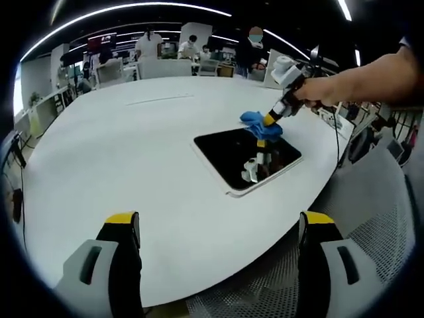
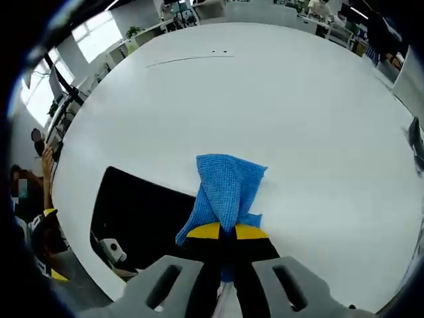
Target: Wipe the mirror surface with the cleaning cloth until all visible marks leave the cleaned area.
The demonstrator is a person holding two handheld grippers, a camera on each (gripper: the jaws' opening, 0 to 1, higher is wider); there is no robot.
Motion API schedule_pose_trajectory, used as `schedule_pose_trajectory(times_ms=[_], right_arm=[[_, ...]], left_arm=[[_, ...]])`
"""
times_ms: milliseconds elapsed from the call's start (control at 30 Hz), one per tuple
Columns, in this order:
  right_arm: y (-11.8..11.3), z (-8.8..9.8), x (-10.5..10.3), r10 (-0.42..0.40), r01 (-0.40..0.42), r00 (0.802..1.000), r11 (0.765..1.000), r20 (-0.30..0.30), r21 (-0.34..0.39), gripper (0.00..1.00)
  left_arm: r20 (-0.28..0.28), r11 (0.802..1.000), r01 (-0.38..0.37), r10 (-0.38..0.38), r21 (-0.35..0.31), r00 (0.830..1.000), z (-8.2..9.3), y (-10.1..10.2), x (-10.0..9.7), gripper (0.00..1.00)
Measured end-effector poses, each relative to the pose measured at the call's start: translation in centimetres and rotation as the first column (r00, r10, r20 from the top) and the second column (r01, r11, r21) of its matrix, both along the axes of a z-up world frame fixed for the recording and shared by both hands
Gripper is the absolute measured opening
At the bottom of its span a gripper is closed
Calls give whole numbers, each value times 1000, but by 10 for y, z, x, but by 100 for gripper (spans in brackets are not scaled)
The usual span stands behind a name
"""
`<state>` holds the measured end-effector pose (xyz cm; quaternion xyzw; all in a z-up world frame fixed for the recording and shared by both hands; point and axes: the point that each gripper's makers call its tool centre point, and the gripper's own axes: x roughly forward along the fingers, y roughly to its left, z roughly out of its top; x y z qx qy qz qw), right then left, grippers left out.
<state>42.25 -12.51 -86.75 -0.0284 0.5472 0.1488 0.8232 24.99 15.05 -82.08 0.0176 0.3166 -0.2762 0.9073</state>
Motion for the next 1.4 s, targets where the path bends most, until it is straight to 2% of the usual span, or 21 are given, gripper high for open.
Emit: schedule_pose_trajectory(times_ms=[200, 367, 467, 633, 700, 767, 833, 933, 1000, 1067, 1233, 1300, 1367, 1400], right_arm=[[-8, 25, -15, -2, 1, 1000, 999, 25, 46, 0], [-28, 45, -24, -9, 5, 999, 997, 46, 82, 0], [-41, 58, -37, -7, 3, 999, 995, 45, 101, 0], [-63, 63, -43, -29, 25, 999, 993, 32, 120, 0], [-71, 65, -45, -33, 30, 999, 993, 29, 112, 0], [-74, 65, -46, -40, 37, 999, 992, 18, 122, 0], [-73, 65, -46, -34, 32, 999, 992, 17, 122, 0], [-74, 58, -49, -18, 17, 1000, 993, 11, 117, 0], [-80, 43, -52, 19, -18, 1000, 997, -9, 77, 0], [-80, 32, -53, 3, 0, 1000, 995, -27, 99, 0], [-82, 10, -55, -3, 7, 999, 995, -44, 97, 1], [-89, -4, -59, 33, -30, 998, 998, -55, 57, 1], [-95, -9, -60, 53, -53, 998, 998, -41, 20, 2], [-99, -13, -60, 94, -94, 995, 995, -28, -10, 2]], left_arm=[[6, 1000, -7, 7, -5, 1000, 1, 0, 2, 99], [7, 1000, -4, 4, -6, 1000, 1, -1, 2, 99], [11, 1000, -1, 1, -6, 1000, 0, -1, 2, 99], [10, 1000, -5, 5, 2, 1000, 0, 1, 0, 99], [33, 1000, -10, 10, -1, 999, 0, 4, -3, 98], [4, 999, -50, 50, -4, 999, -1, 8, -3, 98], [22, 1000, -16, 16, 2, 1000, 0, 4, -2, 99], [21, 1000, -21, 21, 4, 1000, -1, 4, -2, 99], [28, 999, -40, 39, 2, 999, 0, 7, -1, 99], [32, 999, -44, 44, 3, 999, 0, 8, 0, 99], [75, 1000, -22, 21, 14, 997, 4, 7, 3, 98], [75, 1000, -19, 17, 23, 997, 3, 7, 3, 97], [74, 999, -24, 22, 23, 997, 3, 8, 3, 98], [68, 999, -27, 26, 23, 997, 2, 9, 2, 98]])
